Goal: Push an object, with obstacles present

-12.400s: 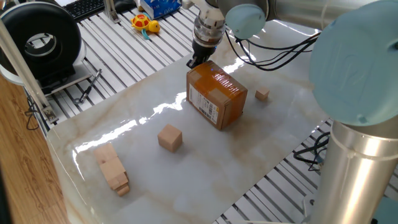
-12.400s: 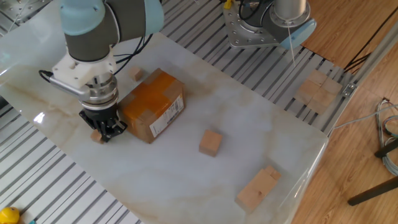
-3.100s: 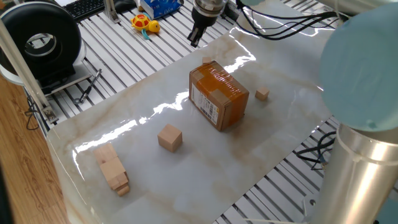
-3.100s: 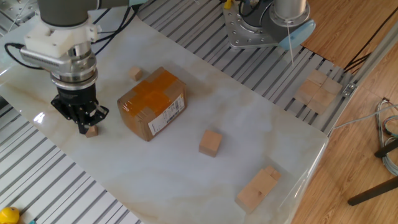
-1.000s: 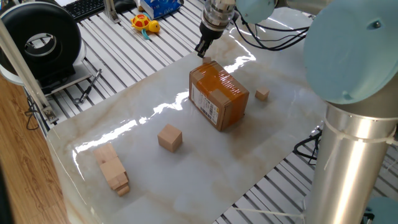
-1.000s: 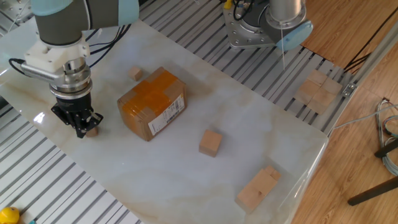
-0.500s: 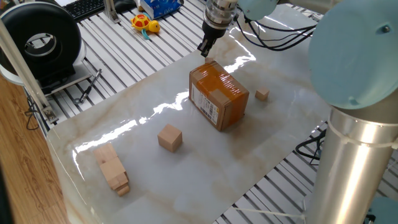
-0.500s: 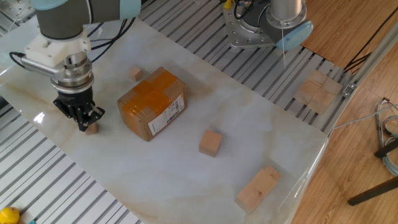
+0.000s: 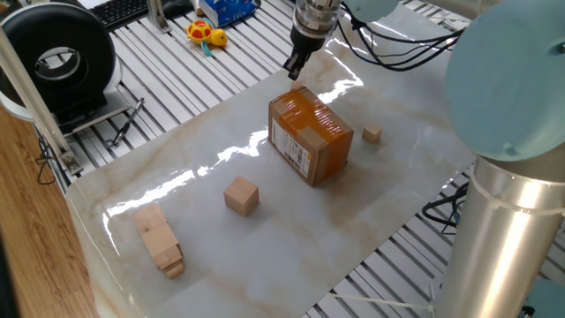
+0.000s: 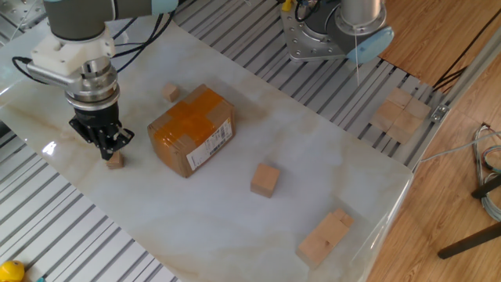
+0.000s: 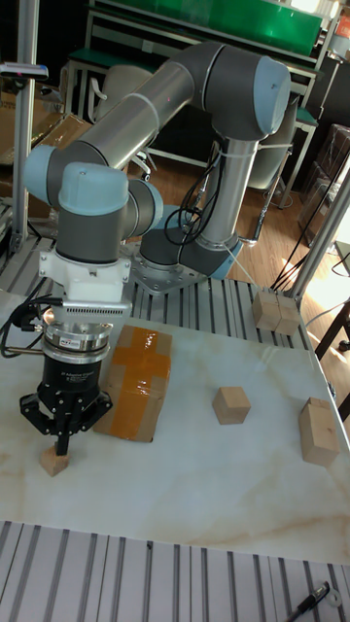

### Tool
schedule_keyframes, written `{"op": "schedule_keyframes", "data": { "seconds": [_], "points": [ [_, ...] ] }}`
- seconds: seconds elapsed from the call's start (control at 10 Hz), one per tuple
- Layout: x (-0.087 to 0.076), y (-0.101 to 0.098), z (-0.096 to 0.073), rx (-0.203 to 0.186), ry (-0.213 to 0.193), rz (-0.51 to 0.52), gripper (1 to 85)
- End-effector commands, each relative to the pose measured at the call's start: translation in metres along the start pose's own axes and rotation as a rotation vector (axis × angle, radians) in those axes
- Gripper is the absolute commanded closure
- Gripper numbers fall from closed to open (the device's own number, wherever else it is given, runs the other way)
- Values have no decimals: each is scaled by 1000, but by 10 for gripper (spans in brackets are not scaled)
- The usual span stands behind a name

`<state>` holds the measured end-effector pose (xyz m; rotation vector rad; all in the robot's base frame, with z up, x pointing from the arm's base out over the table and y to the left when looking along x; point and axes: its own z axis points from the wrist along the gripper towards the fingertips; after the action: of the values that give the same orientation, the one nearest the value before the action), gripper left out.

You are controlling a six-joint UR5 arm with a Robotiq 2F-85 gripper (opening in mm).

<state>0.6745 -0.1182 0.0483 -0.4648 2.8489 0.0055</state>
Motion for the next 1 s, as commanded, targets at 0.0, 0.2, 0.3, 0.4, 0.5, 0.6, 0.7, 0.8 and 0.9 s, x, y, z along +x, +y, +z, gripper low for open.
{"op": "schedule_keyframes", "data": {
  "seconds": [0.0,0.2,0.3,0.4,0.5,0.6,0.7,0.8,0.9],
  "points": [
    [-17,5,11,5,-21,-14,843],
    [-25,8,16,6,-32,-39,843],
    [-27,9,18,7,-35,-47,843],
    [-28,9,20,8,-38,-51,843],
    [-28,7,21,9,-39,-53,843],
    [-28,6,23,4,-43,-56,843],
    [-26,5,25,-3,-45,-55,843],
    [-23,4,26,-9,-43,-54,843],
    [-20,4,27,-19,-43,-50,843]
  ]
}}
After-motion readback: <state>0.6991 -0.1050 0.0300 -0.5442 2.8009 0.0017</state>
